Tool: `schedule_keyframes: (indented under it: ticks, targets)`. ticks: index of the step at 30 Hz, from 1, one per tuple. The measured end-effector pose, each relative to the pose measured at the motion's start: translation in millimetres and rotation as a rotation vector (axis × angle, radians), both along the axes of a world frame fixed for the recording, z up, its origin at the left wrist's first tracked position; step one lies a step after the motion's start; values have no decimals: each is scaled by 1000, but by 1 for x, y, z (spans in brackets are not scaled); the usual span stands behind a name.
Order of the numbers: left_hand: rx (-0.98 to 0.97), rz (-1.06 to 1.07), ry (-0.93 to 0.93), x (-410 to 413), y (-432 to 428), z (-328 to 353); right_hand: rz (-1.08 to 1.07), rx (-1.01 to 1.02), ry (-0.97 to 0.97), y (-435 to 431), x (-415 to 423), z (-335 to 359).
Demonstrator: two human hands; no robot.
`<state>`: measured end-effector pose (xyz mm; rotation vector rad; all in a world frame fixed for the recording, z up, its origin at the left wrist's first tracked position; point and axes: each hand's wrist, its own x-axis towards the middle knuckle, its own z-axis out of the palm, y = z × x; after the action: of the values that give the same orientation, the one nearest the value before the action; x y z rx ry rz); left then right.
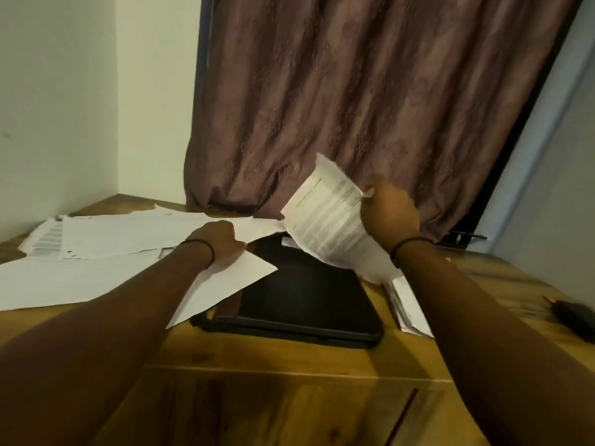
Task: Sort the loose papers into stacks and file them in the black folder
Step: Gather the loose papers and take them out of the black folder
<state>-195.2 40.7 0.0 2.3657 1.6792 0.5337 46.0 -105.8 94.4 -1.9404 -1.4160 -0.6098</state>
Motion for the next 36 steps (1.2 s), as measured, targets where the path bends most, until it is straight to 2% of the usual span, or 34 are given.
schedule_keyframes:
  ticks: [2, 4, 6, 8, 10, 11, 13, 17, 22, 24, 28, 31, 33, 36]
  targets:
    - [48, -35, -114, 19, -12, 8, -25, 121, 132, -10, 18, 14]
    - [60, -118, -327, 44, -26, 19, -24, 233, 277, -19, 40, 22]
    - [-77, -255, -618, 74, -39, 29, -6, 318, 422, -27, 64, 26]
    - [-369, -400, -850, 103, -54, 36, 8, 346, 571, -35, 83, 23]
    - [-579, -515, -936, 131, -67, 40, 21, 369, 690, -46, 101, 15]
    - [-603, -552, -963, 147, -71, 40, 34, 384, 745, -52, 109, 9]
    - [-545, -554, -1045, 172, -79, 38, 66, 381, 851, -64, 122, -7]
    - [-514, -427, -1228, 219, -88, 33, 119, 303, 1003, -89, 154, -40]
    - [-709, -425, -1134, 269, -108, 21, -85, 241, 964, -101, 202, -68]
    - [-629, -454, -1061, 284, -109, 15, -164, 239, 942, -99, 219, -75]
    - [-465, -420, -829, 307, -99, 11, -190, 287, 951, -82, 242, -78]
    - [-386, -326, -804, 324, -81, 6, -200, 289, 766, -76, 246, -77]
    - [-290, -270, -696, 332, -76, 0, -176, 167, 584, -77, 238, -82]
    - [-100, -183, -398, 338, -76, -8, -98, -205, 358, -75, 215, -102]
